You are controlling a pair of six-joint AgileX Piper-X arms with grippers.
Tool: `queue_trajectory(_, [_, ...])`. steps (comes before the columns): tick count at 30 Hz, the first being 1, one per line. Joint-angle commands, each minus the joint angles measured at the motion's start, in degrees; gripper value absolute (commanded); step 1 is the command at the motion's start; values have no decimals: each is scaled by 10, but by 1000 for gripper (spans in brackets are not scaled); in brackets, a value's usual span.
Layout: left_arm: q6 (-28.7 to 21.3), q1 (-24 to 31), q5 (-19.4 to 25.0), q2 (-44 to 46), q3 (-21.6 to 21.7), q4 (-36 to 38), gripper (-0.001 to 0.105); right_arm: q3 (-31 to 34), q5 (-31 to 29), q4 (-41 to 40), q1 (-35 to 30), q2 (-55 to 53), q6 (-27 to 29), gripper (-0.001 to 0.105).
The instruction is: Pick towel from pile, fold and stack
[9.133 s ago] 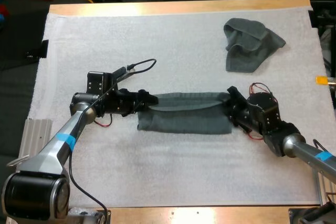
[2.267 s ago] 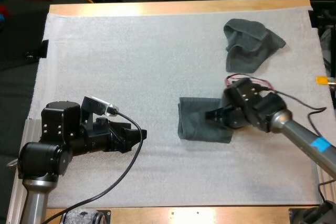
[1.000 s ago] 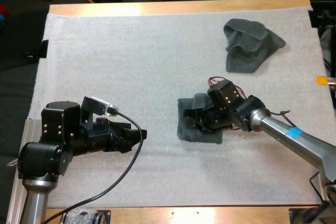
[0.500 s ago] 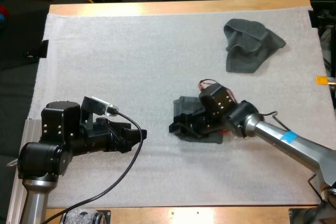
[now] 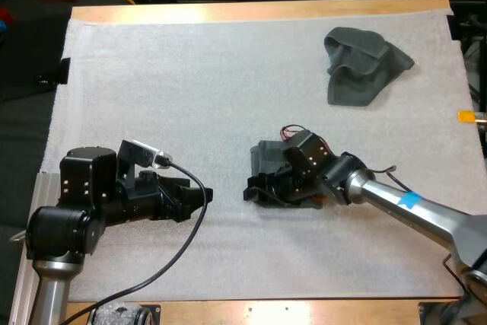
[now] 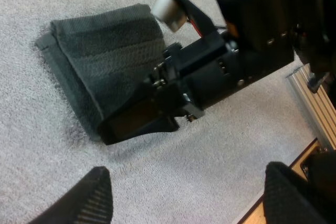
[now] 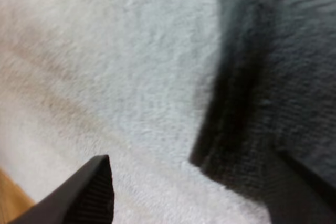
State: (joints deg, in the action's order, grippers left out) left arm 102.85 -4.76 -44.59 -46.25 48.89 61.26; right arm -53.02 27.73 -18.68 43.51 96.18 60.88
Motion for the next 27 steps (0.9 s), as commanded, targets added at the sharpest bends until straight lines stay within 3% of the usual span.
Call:
queue_trajectory(1, [2, 1, -8, 1, 3, 2, 59, -1, -1, 2, 1, -17, 10, 61])
queue_trajectory(7, [2, 1, -8, 1, 3, 2, 60, -1, -63, -21, 1, -79, 13, 61])
queue_trajectory(9, [2, 1, -8, 1, 3, 2, 60, -1, -104, -48, 1, -108, 33, 61])
queue_trajectory(13, [2, 1, -8, 1, 3, 2, 60, -1, -129, -98, 1, -153, 65, 61])
queue_trajectory(20, [2, 1, -8, 1, 3, 2, 60, -1, -181, -199, 1, -244, 149, 82])
queue_trajectory(27, [2, 1, -8, 1, 3, 2, 60, -1, -201, -254, 1, -342, 157, 83])
